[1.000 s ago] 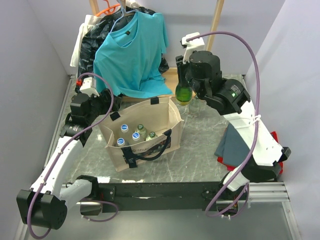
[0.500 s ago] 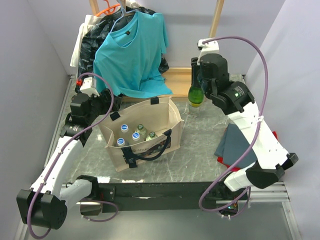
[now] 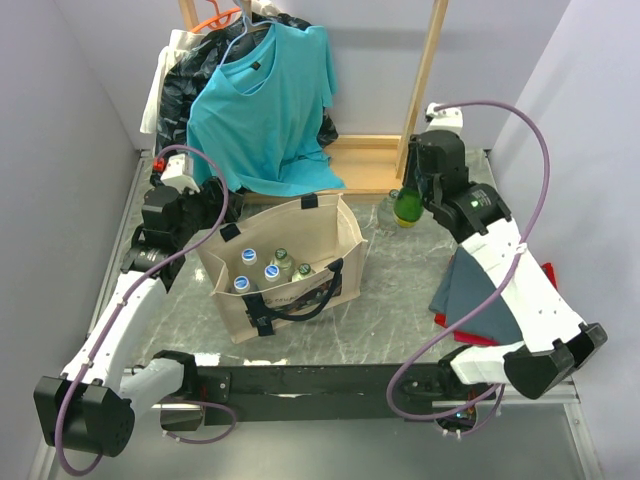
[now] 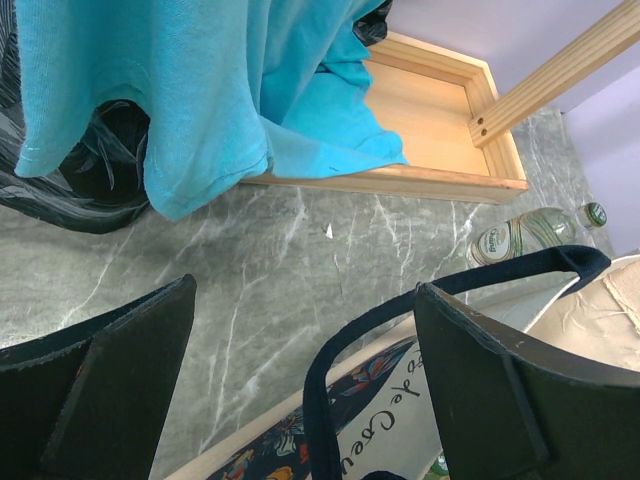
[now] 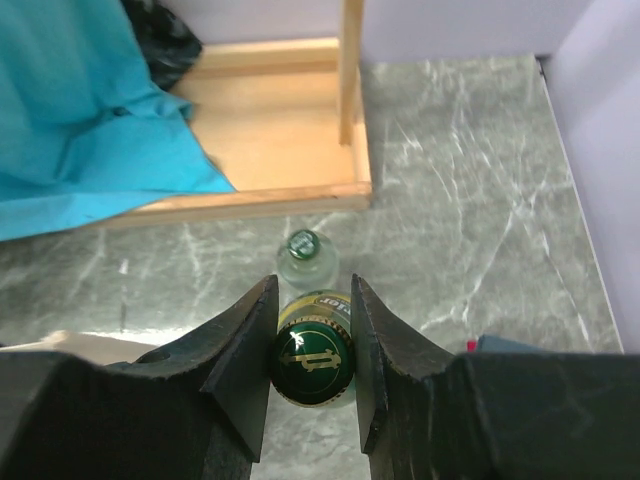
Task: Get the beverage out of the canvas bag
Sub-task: Place the drink at the center of the board, then take out the drink from the canvas bag.
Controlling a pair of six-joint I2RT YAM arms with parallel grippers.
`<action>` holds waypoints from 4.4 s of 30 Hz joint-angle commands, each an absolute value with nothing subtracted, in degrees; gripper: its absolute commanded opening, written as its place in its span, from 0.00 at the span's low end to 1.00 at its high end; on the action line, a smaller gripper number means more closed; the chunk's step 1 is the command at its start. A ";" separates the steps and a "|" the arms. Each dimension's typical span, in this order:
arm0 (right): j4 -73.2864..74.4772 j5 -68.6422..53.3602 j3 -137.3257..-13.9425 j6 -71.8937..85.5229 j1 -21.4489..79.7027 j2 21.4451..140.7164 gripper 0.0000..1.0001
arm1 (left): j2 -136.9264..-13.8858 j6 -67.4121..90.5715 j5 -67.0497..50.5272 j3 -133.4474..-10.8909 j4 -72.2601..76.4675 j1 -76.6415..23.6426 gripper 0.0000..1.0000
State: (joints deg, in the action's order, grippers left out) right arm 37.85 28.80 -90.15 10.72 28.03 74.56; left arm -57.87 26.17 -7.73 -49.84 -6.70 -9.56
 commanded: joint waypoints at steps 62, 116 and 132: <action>-1.39 33.13 -68.38 17.40 15.12 85.78 0.00 | -58.10 25.58 -7.30 -50.71 -6.06 -9.32 0.97; 17.74 15.65 -80.94 12.40 17.92 77.08 0.70 | -56.60 25.75 -7.82 -51.24 -6.06 -9.32 0.96; 34.80 9.41 -104.40 4.66 36.55 87.44 0.71 | -56.95 25.93 -8.88 -51.42 -5.27 -9.32 0.96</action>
